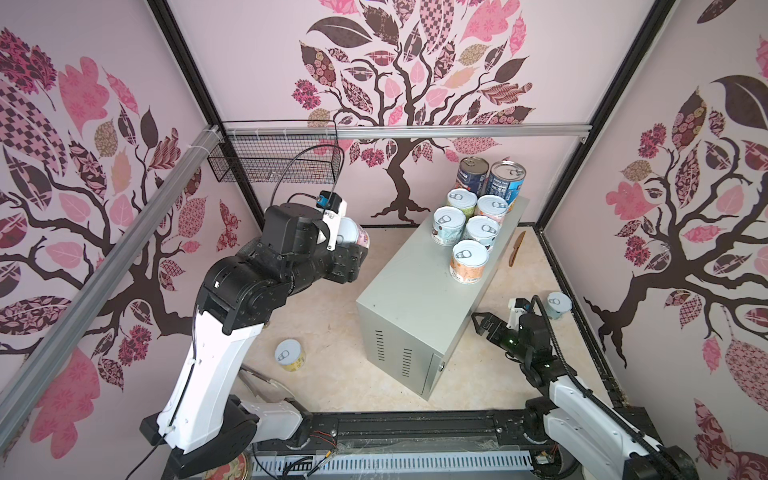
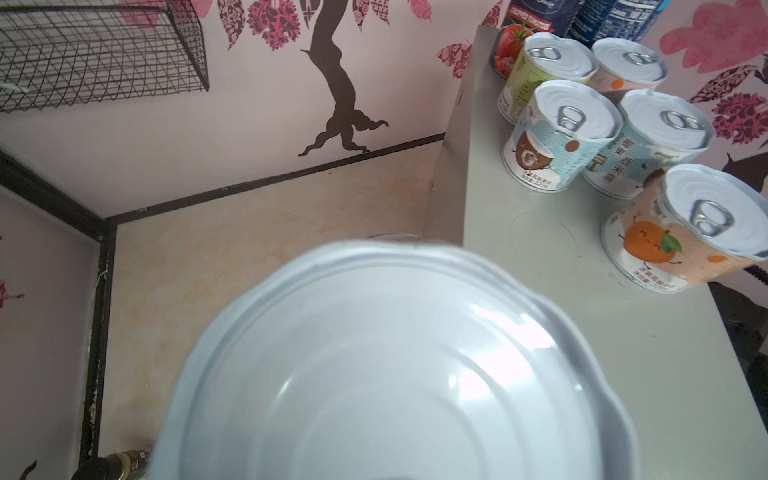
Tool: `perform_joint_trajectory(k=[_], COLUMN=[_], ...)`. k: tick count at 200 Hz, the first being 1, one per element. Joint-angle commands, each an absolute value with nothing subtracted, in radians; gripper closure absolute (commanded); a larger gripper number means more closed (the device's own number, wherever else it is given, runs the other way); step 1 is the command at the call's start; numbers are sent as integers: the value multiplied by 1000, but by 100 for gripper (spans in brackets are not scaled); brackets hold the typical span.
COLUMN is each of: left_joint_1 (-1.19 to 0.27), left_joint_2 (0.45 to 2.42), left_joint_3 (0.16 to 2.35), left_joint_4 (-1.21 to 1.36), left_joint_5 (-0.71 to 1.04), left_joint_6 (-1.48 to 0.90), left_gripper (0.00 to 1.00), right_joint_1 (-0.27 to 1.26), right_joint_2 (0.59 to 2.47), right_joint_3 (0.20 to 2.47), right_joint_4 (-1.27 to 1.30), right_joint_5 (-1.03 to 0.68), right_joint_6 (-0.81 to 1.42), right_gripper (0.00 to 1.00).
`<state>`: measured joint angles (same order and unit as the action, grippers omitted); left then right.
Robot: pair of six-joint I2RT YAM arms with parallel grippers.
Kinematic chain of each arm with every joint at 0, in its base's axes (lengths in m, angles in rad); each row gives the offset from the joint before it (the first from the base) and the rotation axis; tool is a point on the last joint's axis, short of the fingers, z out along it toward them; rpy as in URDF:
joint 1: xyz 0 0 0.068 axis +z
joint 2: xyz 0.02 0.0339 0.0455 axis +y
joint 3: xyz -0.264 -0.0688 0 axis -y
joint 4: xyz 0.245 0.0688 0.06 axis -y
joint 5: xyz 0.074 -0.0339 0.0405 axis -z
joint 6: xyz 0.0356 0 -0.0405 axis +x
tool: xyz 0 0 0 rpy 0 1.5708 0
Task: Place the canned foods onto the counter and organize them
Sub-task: 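Carry the pink can with the left gripper up over the box top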
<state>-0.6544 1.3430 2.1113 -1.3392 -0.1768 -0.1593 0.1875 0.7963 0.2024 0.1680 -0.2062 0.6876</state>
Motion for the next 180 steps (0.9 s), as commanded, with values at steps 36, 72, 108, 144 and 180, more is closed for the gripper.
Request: perform_joint_trajectory(k=[36,72,108,144,180], left_joint_1=[-813,-836,-878,-914,-920], left_joint_2=[1478,1527,1567,1607,1634], left_joint_3=[2261,2290,2318,2340,2342], left_joint_4=[-1414,-1418,-1425,-1424,-1408], left_joint_5=[-331,-337,-353,-337,-278], left_joint_6=[-83,-73,-65,-58,-49], left_gripper=[44,45,45,45,45], right_joint_1=[184,184,185,185,185], right_joint_2=[801,799,805,815,823], right_joint_3=[195,192,186,184,178], right_joint_4=[189,193,205,215,231], right_joint_5=[-212,-215,-221,-225,-237], right_joint_6=[678,678,684,686,690], right_gripper=[0,0,0,0,0])
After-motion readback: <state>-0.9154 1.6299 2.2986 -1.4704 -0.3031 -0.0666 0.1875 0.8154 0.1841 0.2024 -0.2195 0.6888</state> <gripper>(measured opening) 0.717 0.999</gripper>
